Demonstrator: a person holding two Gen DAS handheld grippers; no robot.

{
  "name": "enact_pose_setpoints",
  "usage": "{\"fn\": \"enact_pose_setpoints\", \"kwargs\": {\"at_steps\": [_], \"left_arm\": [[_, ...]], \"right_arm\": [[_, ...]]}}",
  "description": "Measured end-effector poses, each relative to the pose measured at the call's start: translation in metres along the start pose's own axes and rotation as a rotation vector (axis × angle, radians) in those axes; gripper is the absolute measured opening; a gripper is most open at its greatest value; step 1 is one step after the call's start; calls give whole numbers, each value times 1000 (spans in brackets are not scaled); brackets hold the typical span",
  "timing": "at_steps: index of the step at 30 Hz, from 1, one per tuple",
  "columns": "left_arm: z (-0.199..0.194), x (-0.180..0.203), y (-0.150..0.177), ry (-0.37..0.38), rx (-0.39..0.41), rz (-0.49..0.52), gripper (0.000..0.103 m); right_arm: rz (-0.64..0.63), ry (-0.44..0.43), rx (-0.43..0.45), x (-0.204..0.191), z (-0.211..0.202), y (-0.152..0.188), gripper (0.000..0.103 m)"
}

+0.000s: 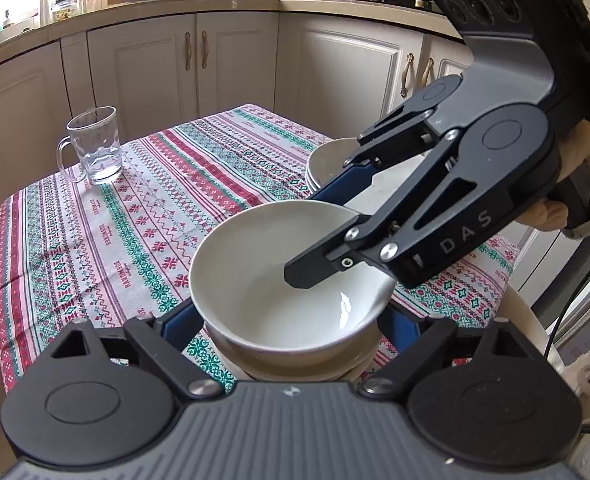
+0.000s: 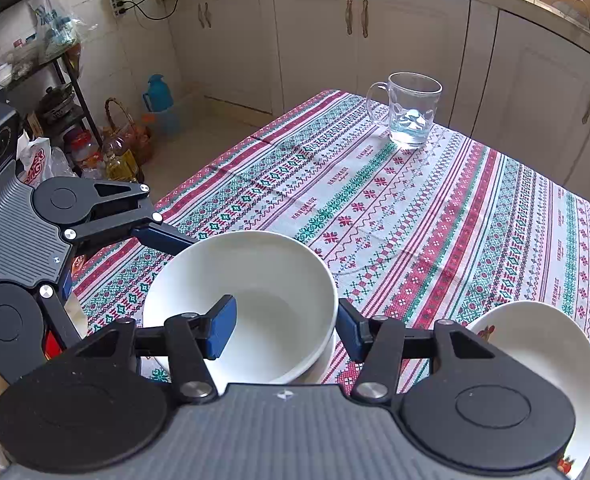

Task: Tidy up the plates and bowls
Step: 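Carry the held bowl with both grippers over the nested bowls, then lower the held bowl into the nested bowls and open both grippers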

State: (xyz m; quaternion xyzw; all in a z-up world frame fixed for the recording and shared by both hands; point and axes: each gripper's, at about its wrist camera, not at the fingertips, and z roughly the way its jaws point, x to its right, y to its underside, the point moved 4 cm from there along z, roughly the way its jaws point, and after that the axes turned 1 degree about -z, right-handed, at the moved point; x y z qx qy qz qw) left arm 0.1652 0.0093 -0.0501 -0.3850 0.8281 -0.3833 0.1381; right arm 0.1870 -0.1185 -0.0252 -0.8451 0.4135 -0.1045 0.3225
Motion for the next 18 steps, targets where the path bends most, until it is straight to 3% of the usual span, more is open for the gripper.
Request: {"fn": "enact_pose_setpoints", "kwargs": {"at_steps": [9,14,16,18], "left_arm": [[2,-2,-1,15,-13,11,93],[4,-6,0,40,-27,-2,95],[3,-6,0,45,-32,0,96],[1,-5,1,35,-33,16,97]], "right_arm": [[11,-5,7,2,1,3,61],[1,-14,15,-1,2,5,67],[-10,-15,13,-4,3,7,72],[-19,-14,29,-7,1,8,84]]}}
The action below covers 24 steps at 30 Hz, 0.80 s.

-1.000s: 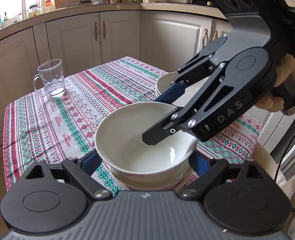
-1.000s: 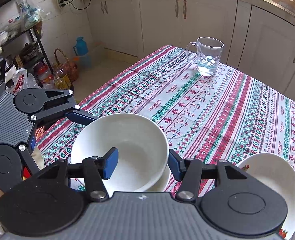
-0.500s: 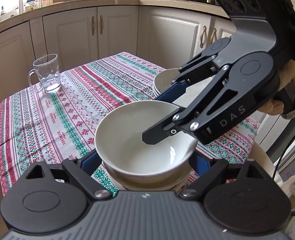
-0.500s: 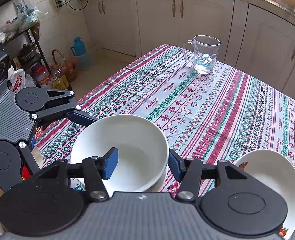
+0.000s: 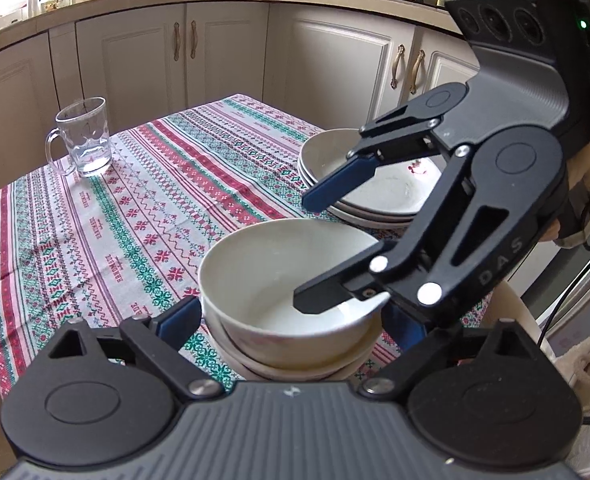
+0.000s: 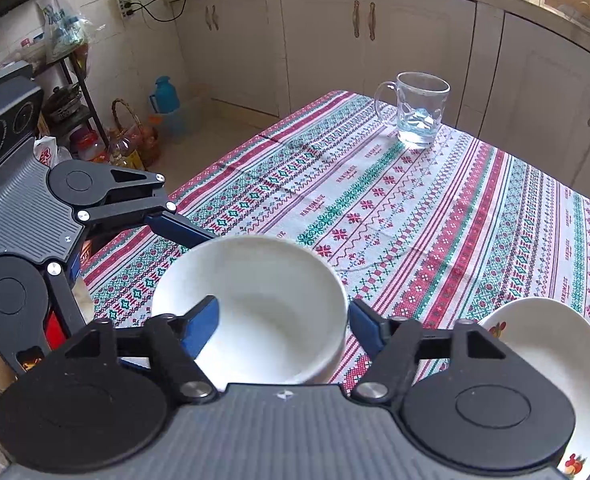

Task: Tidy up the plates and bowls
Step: 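Lower the held bowl into the nested bowls and open both grippers, then grasp the stack of three bowls at opposite rims with both grippers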

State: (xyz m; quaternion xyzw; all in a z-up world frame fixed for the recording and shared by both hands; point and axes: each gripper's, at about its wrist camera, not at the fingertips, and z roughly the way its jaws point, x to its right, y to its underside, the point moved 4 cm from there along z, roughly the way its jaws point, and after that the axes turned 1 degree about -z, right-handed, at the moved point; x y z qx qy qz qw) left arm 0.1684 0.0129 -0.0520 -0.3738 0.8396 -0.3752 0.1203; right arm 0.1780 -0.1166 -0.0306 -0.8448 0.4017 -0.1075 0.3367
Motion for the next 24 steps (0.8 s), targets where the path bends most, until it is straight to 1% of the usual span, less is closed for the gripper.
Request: {"fn": "enact_pose_setpoints", "kwargs": {"at_steps": [1,4,7,11,15,16,18,21,24], "left_arm": [[-2,1,1,-10,3,13,97],[-6,0,3,-33,-1,15,99],[-10,-4,8,-30,-16,-1,99],[-16,-4,16,-71,-10,1,99],[-23,-3,23,-97,25,22,99],[-24,-3,25,-102,27,24,99],[-26,-4,29,-98,24,20,99],[-28,-8,34,-85,7,-7,99],[-26,-9,39,-97,2,-9,99]], "right_arm": [[-6,4,9,-1,-1,0,89],[-24,12,39,-5,-6,1,97],[-37,28,43,-8,-8,6,98],[-35,54,50,-11,-7,11,98],[-40,72,50,-13,-5,16,98],[-46,83,58,-14,-6,17,99],[-65,103,85,-17,-10,18,103],[-121,109,140,-24,-24,24,103],[-172,107,148,-31,-32,35,103]]}}
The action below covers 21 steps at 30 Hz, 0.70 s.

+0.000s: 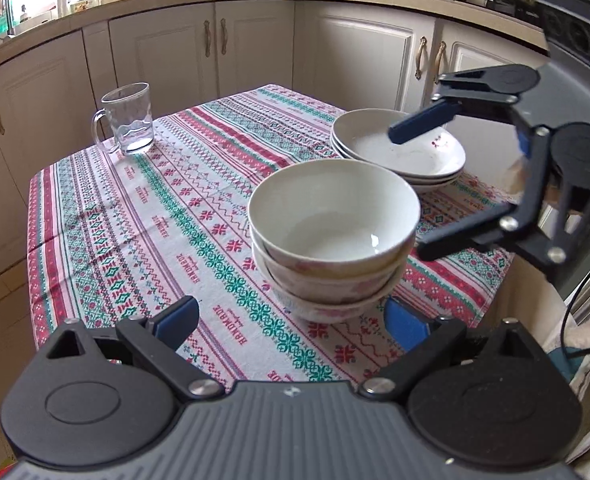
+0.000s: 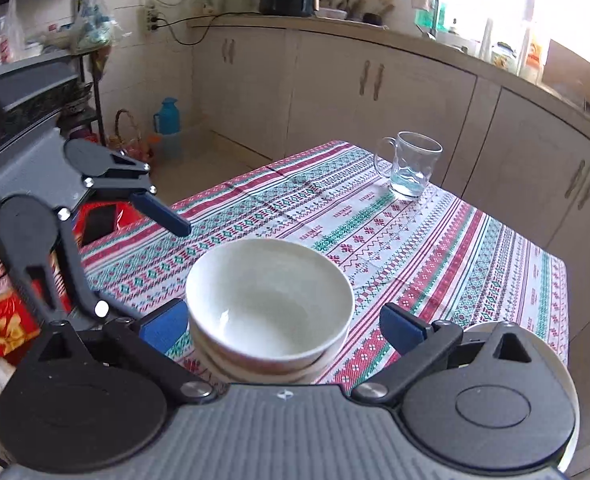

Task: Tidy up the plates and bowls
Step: 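Grasp the stack of three bowls at opposite rims with both grippers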

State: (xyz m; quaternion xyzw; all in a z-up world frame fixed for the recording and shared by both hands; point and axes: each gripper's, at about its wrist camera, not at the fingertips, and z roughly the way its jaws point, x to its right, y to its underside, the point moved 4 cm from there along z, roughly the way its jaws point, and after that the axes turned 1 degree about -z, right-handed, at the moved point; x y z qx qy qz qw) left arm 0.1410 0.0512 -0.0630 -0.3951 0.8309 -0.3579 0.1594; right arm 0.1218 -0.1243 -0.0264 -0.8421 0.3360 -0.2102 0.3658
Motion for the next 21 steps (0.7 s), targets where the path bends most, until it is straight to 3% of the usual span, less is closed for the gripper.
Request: {"fn": "enact_pose_setpoints", "kwargs": {"at_steps": [10,21], "left_arm": [[17,7,15,-5,-12,73,98],[42,-1,10,68,-45,141,98]], "right_arm": [[-71,4,-98,-12,9,41,103],[-100,-27,-96,1,42,46,103]]}}
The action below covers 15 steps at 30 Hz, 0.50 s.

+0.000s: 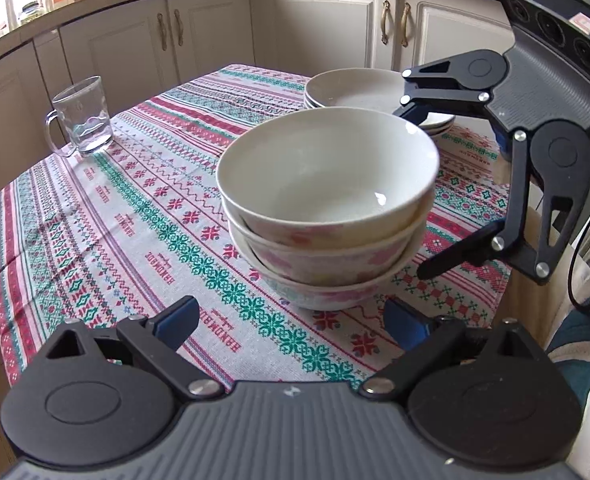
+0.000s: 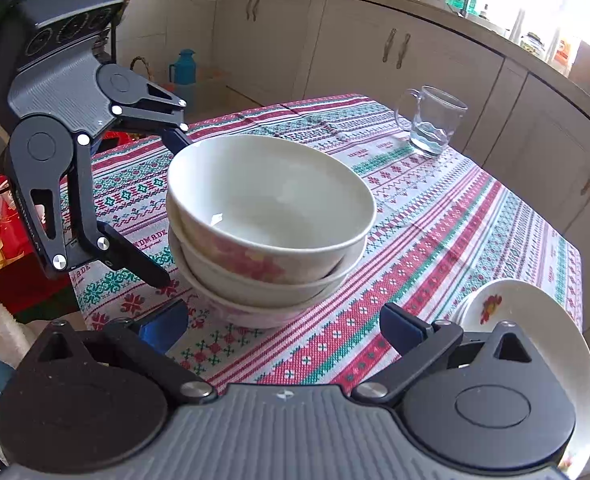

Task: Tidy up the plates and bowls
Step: 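Grasp the stack of three bowls at opposite rims with both grippers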

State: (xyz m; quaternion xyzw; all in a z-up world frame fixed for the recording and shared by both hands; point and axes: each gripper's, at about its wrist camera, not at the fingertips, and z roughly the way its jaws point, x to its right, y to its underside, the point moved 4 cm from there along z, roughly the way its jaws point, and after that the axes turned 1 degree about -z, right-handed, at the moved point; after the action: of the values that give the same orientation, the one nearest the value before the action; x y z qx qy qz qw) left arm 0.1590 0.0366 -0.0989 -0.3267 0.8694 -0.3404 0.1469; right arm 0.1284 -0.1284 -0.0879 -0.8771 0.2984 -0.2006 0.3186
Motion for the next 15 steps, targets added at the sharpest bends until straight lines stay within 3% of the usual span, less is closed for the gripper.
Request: {"fn": "enact_pose_setpoints", "kwargs": {"at_steps": [15], "left_arm": [[14,-8,-10,182,3,96,96]], "right_arm": [[-96,-110,-38,11,20,-11,103]]}}
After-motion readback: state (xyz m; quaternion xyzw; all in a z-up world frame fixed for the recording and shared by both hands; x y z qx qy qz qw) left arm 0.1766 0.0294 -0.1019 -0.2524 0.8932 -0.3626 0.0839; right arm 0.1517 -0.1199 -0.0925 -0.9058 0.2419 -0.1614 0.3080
